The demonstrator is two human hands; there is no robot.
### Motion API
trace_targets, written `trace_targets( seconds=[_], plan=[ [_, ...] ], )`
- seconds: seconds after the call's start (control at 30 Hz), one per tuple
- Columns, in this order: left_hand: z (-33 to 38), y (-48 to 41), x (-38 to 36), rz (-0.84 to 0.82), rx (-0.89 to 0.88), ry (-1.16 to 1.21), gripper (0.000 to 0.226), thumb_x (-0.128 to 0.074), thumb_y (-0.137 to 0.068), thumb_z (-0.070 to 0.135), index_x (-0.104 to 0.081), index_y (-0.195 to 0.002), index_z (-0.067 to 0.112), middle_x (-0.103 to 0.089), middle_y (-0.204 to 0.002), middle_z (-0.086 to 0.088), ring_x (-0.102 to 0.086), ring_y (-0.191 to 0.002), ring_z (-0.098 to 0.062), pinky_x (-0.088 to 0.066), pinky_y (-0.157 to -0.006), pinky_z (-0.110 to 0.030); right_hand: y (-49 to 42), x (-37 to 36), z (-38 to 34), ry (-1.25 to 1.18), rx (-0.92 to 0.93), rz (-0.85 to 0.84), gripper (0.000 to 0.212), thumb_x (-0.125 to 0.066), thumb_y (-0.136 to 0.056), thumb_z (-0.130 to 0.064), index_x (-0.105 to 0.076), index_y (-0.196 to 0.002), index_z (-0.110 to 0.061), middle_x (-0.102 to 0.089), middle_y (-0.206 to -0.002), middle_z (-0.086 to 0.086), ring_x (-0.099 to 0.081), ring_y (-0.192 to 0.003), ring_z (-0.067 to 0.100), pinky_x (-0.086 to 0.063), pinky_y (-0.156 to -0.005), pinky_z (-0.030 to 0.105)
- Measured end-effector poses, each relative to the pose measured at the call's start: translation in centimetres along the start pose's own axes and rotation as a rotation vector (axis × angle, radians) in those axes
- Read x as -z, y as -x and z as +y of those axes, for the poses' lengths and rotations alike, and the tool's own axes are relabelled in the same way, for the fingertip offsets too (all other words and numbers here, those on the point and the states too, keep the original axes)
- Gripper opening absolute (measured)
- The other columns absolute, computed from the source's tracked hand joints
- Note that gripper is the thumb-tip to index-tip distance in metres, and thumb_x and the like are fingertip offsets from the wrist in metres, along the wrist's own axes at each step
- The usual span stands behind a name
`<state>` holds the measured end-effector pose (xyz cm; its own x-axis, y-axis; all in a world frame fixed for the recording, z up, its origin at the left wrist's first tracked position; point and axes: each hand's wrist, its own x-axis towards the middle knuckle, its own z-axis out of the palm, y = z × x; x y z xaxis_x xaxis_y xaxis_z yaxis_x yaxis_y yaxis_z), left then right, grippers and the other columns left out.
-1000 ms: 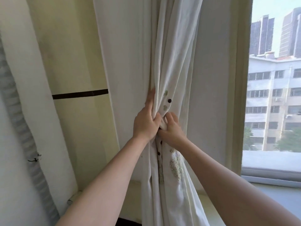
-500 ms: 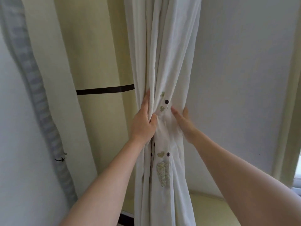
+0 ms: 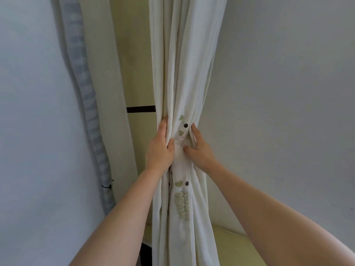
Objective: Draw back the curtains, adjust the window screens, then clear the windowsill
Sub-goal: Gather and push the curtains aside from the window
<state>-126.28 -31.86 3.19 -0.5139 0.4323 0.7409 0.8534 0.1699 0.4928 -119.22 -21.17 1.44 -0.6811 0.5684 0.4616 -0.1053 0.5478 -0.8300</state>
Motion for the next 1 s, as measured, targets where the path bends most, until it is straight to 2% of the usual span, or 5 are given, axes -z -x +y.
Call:
trace_targets(
  seconds=[0.17, 0.37, 0.6, 0.73, 1.0],
  plan=[
    [-2.7, -0.7, 1.7, 0.019, 0.036, -0.026, 0.063, -0.045, -0.094, 0.010, -0.013, -0.147, 0.025, -0.059, -0.123, -0.010, -0.061, -0.099, -0.032, -0.047, -0.083, -0.034, -0.7, -2.5, -0.2, 0.123, -0.039, -0.055, 0.069, -0.044, -0.089, -0.007, -0.018, -0.148, -0.032, -0.026, -0.145, 0.001, -0.040, -0.120, 0.014, -0.032, -0.099, 0.023],
    [-3.7, -1.0, 2.1, 0.058, 0.039, -0.048, 0.062, -0.042, -0.095, 0.011, -0.011, -0.146, 0.028, -0.060, -0.121, -0.010, -0.062, -0.096, -0.030, -0.050, -0.080, -0.038, -0.9, -4.9, -1.2, 0.314, 0.003, -0.056, 0.068, -0.044, -0.089, -0.016, -0.014, -0.149, -0.024, -0.021, -0.147, 0.002, -0.028, -0.135, 0.026, -0.029, -0.109, 0.050],
    [-2.1, 0.6, 0.1, 0.200, -0.073, -0.187, 0.085, -0.060, -0.088, 0.012, -0.001, -0.144, 0.036, 0.003, -0.153, -0.022, -0.029, -0.134, -0.029, -0.041, -0.098, -0.041, -0.1, -2.2, 0.2, 0.359, 0.058, 0.086, 0.056, -0.044, -0.093, -0.038, -0.030, -0.145, -0.019, -0.026, -0.155, -0.001, -0.024, -0.142, 0.021, -0.025, -0.112, 0.047],
    [0.8, 1.3, -2.4, 0.239, -0.392, -0.491, 0.068, -0.057, -0.080, 0.008, -0.031, -0.138, 0.031, -0.008, -0.152, -0.006, -0.005, -0.141, -0.027, 0.011, -0.113, -0.049, 1.3, 0.8, 1.4, 0.256, -0.007, 0.167, 0.041, -0.050, -0.093, -0.029, -0.040, -0.127, -0.008, -0.046, -0.135, 0.007, -0.054, -0.113, 0.025, -0.044, -0.093, 0.036],
    [7.6, 5.3, -8.0, 0.098, -0.713, -0.700, 0.025, -0.063, -0.067, -0.002, -0.066, -0.088, 0.011, -0.050, -0.138, -0.011, -0.020, -0.137, -0.026, 0.009, -0.113, -0.046, 9.0, 12.6, 5.6, 0.513, -0.102, 0.202, 0.029, -0.048, -0.094, -0.017, -0.045, -0.122, -0.011, -0.054, -0.128, 0.006, -0.057, -0.107, 0.027, -0.046, -0.089, 0.038]
  ],
)
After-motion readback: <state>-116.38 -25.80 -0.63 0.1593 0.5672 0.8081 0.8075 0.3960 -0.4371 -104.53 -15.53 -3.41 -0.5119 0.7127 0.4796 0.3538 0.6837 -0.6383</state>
